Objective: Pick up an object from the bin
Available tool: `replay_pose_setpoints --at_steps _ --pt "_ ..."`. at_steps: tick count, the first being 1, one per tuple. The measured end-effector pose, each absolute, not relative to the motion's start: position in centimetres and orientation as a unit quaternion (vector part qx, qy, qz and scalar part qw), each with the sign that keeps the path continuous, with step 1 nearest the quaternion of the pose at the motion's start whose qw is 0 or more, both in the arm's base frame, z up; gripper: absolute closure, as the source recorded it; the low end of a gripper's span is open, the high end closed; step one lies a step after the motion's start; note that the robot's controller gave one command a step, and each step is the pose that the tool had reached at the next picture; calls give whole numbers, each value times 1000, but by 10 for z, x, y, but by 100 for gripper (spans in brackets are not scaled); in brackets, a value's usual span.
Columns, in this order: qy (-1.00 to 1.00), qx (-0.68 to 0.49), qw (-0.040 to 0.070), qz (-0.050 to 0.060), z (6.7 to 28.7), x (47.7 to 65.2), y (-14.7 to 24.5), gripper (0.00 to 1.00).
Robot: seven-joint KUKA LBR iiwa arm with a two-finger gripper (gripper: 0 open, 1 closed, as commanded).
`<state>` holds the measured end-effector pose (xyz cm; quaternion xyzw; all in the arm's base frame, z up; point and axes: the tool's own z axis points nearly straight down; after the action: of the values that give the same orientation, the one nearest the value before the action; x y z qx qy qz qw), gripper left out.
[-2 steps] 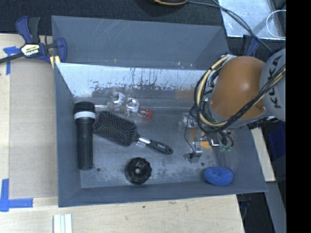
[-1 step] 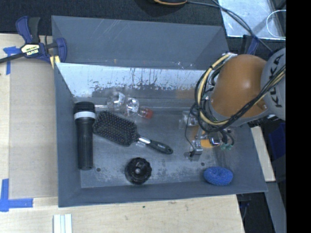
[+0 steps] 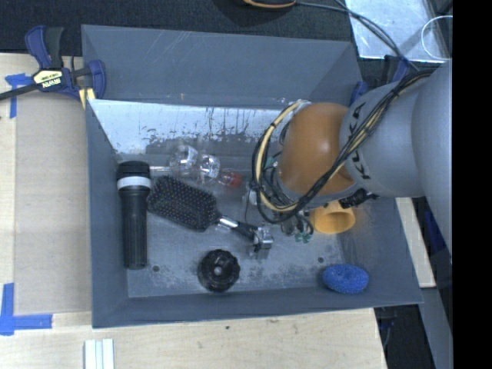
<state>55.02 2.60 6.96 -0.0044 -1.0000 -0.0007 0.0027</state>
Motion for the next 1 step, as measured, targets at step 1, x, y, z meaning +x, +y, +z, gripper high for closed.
replay_pose_setpoints --at_steps 1 --pt "-996 -91 -5 0 114 572 16 0"
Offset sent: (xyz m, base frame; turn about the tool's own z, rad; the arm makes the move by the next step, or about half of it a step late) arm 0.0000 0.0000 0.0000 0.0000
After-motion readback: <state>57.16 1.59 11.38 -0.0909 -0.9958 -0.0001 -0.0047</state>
